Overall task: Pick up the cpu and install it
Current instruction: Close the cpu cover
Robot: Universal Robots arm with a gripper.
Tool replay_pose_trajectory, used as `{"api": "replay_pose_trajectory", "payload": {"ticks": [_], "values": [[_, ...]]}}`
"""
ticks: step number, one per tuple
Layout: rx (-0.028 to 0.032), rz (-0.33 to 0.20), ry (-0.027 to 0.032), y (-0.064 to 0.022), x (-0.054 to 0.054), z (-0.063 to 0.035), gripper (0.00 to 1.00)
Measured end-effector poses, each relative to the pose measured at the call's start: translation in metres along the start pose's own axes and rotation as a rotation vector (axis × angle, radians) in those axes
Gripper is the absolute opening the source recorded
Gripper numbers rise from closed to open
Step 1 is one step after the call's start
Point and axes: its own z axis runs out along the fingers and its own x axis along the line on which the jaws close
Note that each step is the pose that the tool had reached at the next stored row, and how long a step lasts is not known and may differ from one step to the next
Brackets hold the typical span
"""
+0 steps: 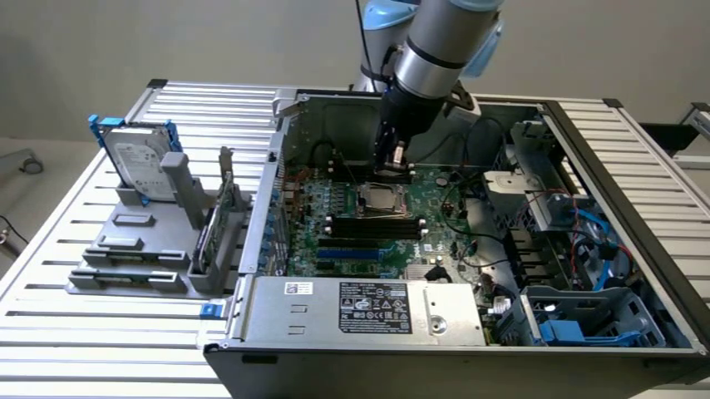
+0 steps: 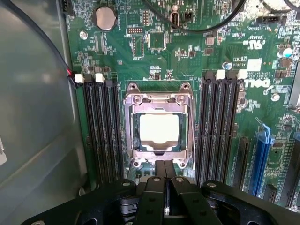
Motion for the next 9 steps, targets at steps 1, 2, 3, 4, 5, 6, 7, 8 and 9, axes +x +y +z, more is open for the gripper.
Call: {"api": "replay_pose_trajectory", "payload": {"ticks": [1, 2, 3, 4, 5, 6, 7, 8, 9], "values": [[0.002, 0.0, 0.0005, -0.001, -0.0001, 0.0008, 0.11], [0.0036, 0.0, 0.001, -0.0019, -0.0001, 0.0016, 0.11], [0.005, 0.0, 0.0014, -0.0028, -0.0002, 0.0024, 0.11], [0.0061, 0.0, 0.0018, -0.0036, -0.0003, 0.0033, 0.11], [0.007, 0.0, 0.0024, -0.0044, -0.0003, 0.0042, 0.11], [0.0077, 0.0, 0.0031, -0.0051, -0.0004, 0.0051, 0.11], [0.0082, -0.001, 0.004, -0.0056, -0.0004, 0.0059, 0.11], [0.0083, -0.001, 0.0051, -0.0059, -0.0005, 0.0069, 0.11], [0.0084, -0.001, 0.0061, -0.0061, -0.0006, 0.0079, 0.11]]}}
